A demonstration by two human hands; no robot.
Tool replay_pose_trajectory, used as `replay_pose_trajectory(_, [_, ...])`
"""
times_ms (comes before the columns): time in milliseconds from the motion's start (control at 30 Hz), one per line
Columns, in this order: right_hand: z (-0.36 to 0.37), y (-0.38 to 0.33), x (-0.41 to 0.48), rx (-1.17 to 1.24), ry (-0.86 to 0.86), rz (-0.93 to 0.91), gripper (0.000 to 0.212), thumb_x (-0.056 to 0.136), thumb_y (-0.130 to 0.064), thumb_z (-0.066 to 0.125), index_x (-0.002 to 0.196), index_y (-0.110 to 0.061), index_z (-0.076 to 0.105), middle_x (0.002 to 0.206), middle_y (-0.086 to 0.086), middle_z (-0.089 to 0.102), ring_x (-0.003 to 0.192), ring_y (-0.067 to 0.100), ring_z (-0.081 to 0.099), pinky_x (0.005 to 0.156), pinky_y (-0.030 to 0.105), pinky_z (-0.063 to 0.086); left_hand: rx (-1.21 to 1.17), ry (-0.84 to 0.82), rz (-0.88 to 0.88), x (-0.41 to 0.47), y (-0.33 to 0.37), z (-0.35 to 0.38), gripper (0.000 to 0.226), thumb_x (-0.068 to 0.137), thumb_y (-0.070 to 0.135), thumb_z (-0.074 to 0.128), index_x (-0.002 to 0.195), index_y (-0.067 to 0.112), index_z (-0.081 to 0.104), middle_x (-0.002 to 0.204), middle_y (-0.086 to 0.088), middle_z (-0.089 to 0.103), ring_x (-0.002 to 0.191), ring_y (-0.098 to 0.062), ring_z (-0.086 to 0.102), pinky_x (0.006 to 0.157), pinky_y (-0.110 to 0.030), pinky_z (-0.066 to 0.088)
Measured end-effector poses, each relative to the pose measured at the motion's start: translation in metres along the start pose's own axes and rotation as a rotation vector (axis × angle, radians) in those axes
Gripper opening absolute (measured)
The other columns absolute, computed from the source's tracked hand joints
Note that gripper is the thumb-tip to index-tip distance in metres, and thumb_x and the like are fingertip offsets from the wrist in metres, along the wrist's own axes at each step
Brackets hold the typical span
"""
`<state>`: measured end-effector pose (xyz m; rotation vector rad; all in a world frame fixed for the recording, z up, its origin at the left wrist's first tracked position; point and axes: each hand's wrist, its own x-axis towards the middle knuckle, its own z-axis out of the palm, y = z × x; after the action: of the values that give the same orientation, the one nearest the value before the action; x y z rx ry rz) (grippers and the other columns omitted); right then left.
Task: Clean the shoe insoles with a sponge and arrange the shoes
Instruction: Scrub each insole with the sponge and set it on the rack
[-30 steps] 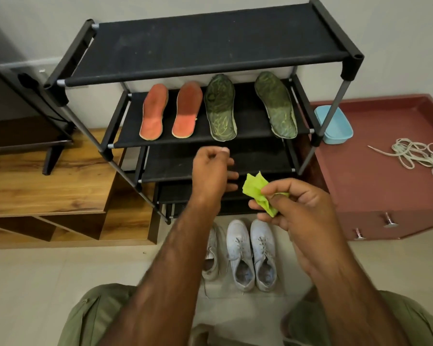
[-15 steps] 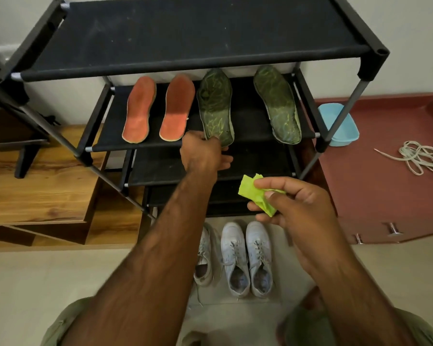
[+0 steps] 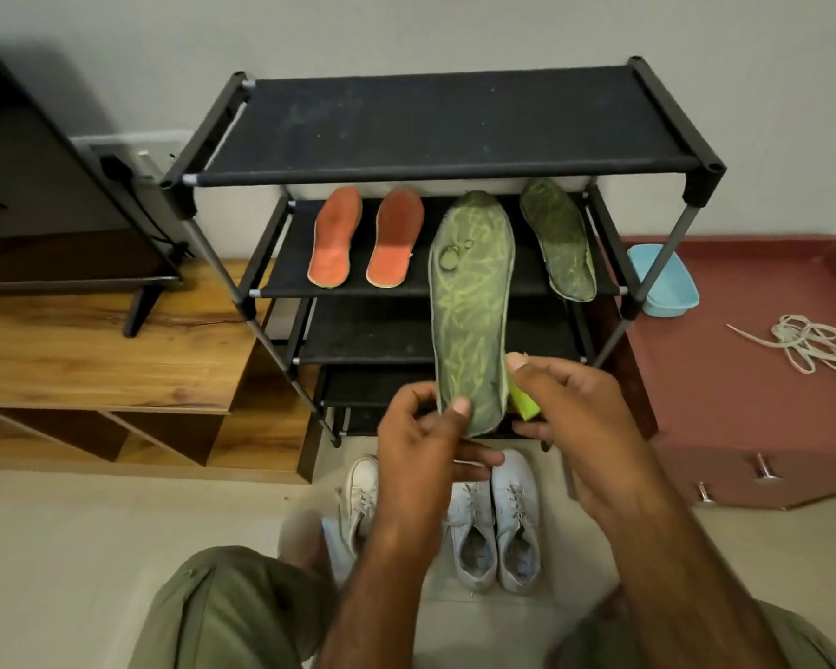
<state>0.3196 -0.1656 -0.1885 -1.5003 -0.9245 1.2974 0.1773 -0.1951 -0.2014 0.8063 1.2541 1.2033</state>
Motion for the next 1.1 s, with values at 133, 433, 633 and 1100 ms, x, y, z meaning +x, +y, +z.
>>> replay_pose_trajectory(133, [0.007,-0.005,-0.028,-0.065,0.043,-0.082,0.008,0.095,-0.023,0.073,0.091,-0.021,0.080,0.086,-0.005,0.080,0.086,0.013,0.076,0.075,0.032,0.057,-0.020,-0.075,0.025,-0.036,0.004,-0.007,0.014,0.102,0.015,0.060,0.114,0.009,0.057,0.094,-0.016,0.077,0.069,-0.035,0.073,0.063,-0.039,0.057])
replay_pose_trajectory(433, [0.003,-0.023,-0.099,0.046,0.022,-0.129,0.008,0.095,-0.015,0.072,0.097,-0.015,0.080,0.086,0.002,0.080,0.083,0.018,0.078,0.073,0.033,0.060,-0.107,-0.059,0.073,-0.059,0.038,-0.016,0.023,0.094,0.025,0.064,0.109,0.008,0.072,0.106,-0.024,0.072,0.093,-0.037,0.069,0.075,-0.044,0.058])
replay_pose_trajectory(633, [-0.007,-0.018,-0.141,0.028,-0.091,-0.108,0.011,0.094,-0.012,0.072,0.099,-0.016,0.081,0.092,0.002,0.081,0.088,0.016,0.078,0.074,0.028,0.060,-0.218,-0.126,-0.034,-0.071,0.054,-0.011,0.024,0.099,0.013,0.057,0.118,0.007,0.070,0.106,-0.019,0.074,0.094,-0.033,0.072,0.084,-0.045,0.059])
replay_pose_trajectory(1100, [0.001,-0.038,-0.144,-0.420,0.325,-0.623,0.056,0.090,-0.005,0.069,0.133,-0.041,0.061,0.106,-0.021,0.071,0.090,-0.001,0.067,0.078,0.025,0.055,-0.263,-0.224,-0.050,-0.100,0.025,-0.004,0.059,0.089,-0.012,0.038,0.131,0.021,0.062,0.122,-0.017,0.071,0.114,-0.041,0.066,0.096,-0.054,0.054])
